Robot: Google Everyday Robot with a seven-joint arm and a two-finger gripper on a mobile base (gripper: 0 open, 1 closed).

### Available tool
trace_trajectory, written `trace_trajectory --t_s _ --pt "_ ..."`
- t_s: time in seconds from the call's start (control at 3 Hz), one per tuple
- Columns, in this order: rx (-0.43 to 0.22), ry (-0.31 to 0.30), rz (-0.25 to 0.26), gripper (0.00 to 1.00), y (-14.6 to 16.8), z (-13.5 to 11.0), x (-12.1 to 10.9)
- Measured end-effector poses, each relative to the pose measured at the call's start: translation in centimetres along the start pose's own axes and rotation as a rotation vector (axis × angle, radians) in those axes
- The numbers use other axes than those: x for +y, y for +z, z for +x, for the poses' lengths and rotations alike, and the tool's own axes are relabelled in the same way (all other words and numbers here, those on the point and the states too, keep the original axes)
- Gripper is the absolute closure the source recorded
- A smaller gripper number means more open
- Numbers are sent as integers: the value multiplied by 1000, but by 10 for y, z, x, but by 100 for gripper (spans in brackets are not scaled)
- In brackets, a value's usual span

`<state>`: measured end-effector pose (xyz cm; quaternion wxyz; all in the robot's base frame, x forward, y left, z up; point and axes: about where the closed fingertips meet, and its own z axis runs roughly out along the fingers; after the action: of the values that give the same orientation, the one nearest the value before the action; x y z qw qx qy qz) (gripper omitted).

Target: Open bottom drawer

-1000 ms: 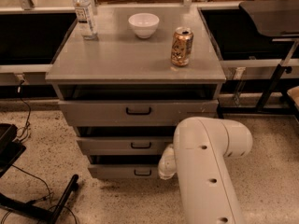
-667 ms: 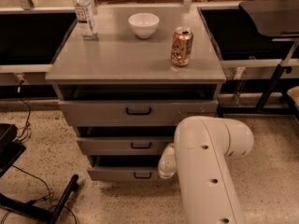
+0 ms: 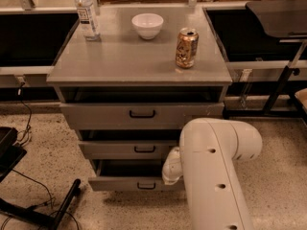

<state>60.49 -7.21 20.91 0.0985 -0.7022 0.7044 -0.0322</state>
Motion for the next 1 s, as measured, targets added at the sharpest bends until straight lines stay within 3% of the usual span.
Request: trace_trajectory --t_s 0.33,1.0 --pt "11 9 -28 100 1 13 15" --pt "13 11 -35 100 -1 15 19"
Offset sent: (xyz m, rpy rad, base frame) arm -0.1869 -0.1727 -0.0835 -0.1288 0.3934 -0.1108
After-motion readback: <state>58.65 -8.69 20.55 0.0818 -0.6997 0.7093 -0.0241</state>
